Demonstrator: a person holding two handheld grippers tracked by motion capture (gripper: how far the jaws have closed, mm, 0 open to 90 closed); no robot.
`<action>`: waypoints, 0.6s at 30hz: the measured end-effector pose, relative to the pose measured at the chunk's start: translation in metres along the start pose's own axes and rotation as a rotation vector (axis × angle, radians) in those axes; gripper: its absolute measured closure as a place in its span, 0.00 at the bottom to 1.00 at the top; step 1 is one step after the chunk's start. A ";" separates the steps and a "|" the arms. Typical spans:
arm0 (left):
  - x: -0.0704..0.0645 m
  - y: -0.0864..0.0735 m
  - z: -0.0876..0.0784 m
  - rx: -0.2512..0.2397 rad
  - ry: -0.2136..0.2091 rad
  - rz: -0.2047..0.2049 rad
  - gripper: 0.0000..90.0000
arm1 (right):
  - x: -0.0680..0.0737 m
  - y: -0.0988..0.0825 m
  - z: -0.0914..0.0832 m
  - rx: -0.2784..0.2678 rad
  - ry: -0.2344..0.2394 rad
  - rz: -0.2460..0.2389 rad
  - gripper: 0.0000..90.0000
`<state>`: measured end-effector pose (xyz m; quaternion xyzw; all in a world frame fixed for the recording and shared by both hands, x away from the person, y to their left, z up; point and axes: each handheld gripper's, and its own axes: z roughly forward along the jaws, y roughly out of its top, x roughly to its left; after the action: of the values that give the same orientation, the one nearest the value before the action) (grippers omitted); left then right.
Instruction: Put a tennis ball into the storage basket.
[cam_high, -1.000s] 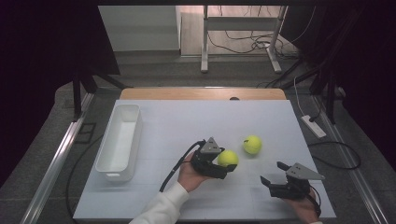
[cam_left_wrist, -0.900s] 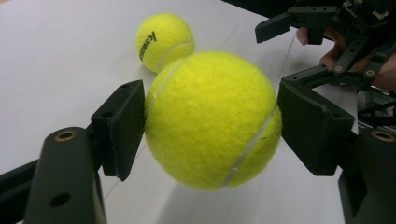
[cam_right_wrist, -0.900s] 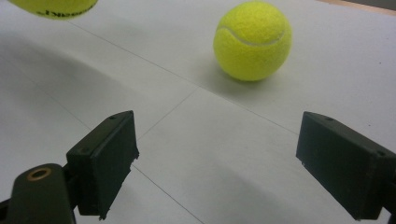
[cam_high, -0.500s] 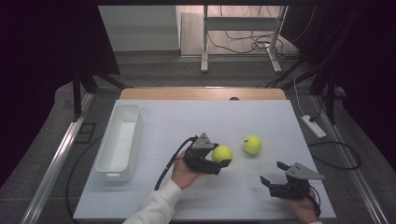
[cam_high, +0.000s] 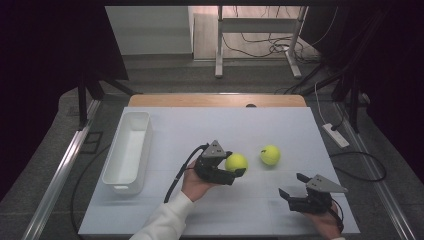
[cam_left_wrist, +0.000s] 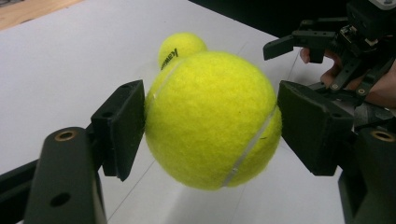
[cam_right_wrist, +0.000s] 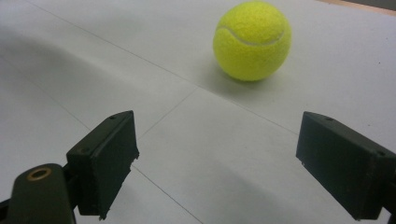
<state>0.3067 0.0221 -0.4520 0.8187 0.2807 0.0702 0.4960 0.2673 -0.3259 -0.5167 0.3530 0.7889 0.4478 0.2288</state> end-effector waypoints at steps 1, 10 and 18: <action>0.001 0.000 -0.001 -0.002 0.002 0.000 0.30 | 0.000 0.000 0.000 0.000 0.000 -0.001 0.14; 0.005 0.001 -0.010 -0.012 0.019 -0.004 0.30 | 0.000 0.000 0.000 0.001 0.000 -0.001 0.14; 0.007 0.002 -0.016 -0.017 0.030 -0.003 0.30 | 0.001 0.001 0.000 0.002 -0.003 -0.003 0.14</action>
<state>0.3073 0.0378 -0.4430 0.8128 0.2888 0.0842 0.4989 0.2669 -0.3252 -0.5161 0.3528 0.7896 0.4459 0.2305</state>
